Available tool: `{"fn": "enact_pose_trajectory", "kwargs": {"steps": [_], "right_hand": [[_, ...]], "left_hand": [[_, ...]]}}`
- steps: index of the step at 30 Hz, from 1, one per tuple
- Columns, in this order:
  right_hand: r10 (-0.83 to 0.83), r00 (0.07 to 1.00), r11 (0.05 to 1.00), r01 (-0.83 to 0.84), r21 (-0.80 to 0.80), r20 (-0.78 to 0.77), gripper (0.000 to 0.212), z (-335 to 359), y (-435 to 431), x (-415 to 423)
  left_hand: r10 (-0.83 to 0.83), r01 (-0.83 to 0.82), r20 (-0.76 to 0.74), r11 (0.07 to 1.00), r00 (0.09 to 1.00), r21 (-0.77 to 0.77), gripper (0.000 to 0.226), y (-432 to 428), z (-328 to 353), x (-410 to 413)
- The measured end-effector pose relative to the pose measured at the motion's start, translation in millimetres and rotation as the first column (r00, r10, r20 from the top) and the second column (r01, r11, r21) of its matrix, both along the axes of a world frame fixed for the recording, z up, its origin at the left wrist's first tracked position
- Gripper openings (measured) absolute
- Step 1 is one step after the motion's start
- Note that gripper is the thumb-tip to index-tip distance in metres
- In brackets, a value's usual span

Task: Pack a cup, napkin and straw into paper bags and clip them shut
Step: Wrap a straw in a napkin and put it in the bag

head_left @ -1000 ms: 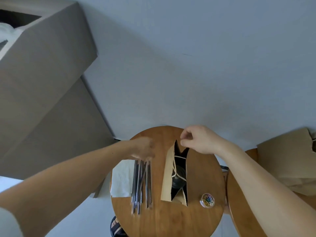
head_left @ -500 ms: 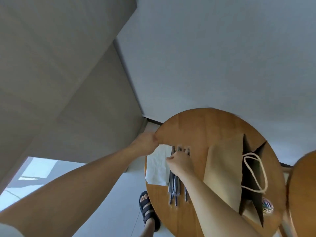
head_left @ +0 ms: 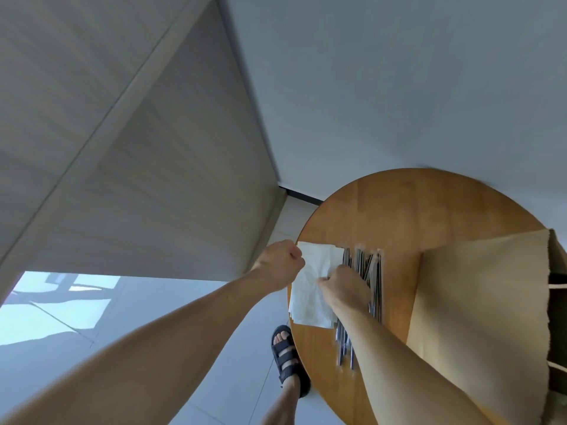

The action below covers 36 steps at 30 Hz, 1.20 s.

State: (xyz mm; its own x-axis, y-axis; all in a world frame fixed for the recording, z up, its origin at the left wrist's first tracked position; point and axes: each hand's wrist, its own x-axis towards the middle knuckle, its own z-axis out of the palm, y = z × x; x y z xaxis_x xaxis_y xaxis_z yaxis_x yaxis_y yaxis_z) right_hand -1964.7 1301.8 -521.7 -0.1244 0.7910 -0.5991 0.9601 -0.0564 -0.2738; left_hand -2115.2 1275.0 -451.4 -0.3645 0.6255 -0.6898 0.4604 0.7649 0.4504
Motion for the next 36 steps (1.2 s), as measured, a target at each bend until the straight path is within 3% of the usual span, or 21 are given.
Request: {"fn": "enact_pose_trajectory", "kwargs": {"steps": [3,7,12,15,17,19,20,22,24,26,30,36], "right_hand": [[-0.009,0.998,1.000,0.009,0.001,-0.056,0.029,1.5,-2.7,2.1],[-0.201,0.915,0.978,0.167,-0.126,-0.350,0.012,20.4,-6.3,3.5],[-0.446,0.636,0.894,0.352,-0.278,-0.630,0.015,51.8,-14.8,19.5],[-0.571,0.420,0.816,0.381,-0.434,-0.705,0.020,60.8,-18.0,32.5],[-0.600,0.365,0.793,0.388,-0.470,-0.711,0.020,58.1,-18.4,44.1],[-0.567,0.426,0.796,0.503,-0.336,-0.705,0.011,49.4,-18.0,58.1],[-0.532,0.527,0.804,0.561,-0.200,-0.663,0.006,40.9,-16.6,66.6],[-0.451,0.794,0.854,0.517,0.062,-0.408,0.010,24.8,-14.2,82.9],[-0.353,0.924,0.925,0.369,0.095,-0.148,0.027,9.2,-14.5,95.0],[-0.276,0.961,0.960,0.277,0.043,-0.032,0.026,2.4,-16.1,98.4],[-0.247,0.969,0.968,0.247,0.041,0.002,0.017,-1.3,-15.7,96.7],[-0.274,0.954,0.949,0.289,0.124,-0.120,0.022,23.6,-10.7,89.8]], "left_hand": [[0.010,-0.011,0.011,1.000,1.000,0.013,0.023,-2.3,1.9,0.3],[0.119,-0.125,0.112,0.991,0.987,0.048,0.027,-4.0,10.1,3.3],[0.354,-0.364,0.354,0.931,0.866,-0.042,0.059,-6.8,15.3,12.5],[0.441,-0.419,0.510,0.893,0.738,-0.165,0.048,-11.7,13.1,21.6],[0.438,-0.422,0.541,0.892,0.718,-0.162,0.032,-12.7,10.4,29.2],[0.439,-0.443,0.498,0.889,0.748,-0.118,0.021,-11.5,8.2,34.7],[0.443,-0.450,0.467,0.887,0.766,-0.104,0.020,-10.7,7.2,36.4],[0.430,-0.434,0.427,0.896,0.796,-0.093,0.021,-9.4,6.8,40.0],[0.413,-0.417,0.416,0.905,0.810,-0.088,0.020,-9.4,5.7,44.2],[0.413,-0.419,0.404,0.905,0.816,-0.080,0.022,-9.8,4.9,47.7],[0.419,-0.433,0.391,0.900,0.820,-0.057,0.029,-9.0,7.8,51.1],[0.353,-0.383,0.359,0.924,0.864,0.013,0.019,1.5,23.4,52.7]]}}
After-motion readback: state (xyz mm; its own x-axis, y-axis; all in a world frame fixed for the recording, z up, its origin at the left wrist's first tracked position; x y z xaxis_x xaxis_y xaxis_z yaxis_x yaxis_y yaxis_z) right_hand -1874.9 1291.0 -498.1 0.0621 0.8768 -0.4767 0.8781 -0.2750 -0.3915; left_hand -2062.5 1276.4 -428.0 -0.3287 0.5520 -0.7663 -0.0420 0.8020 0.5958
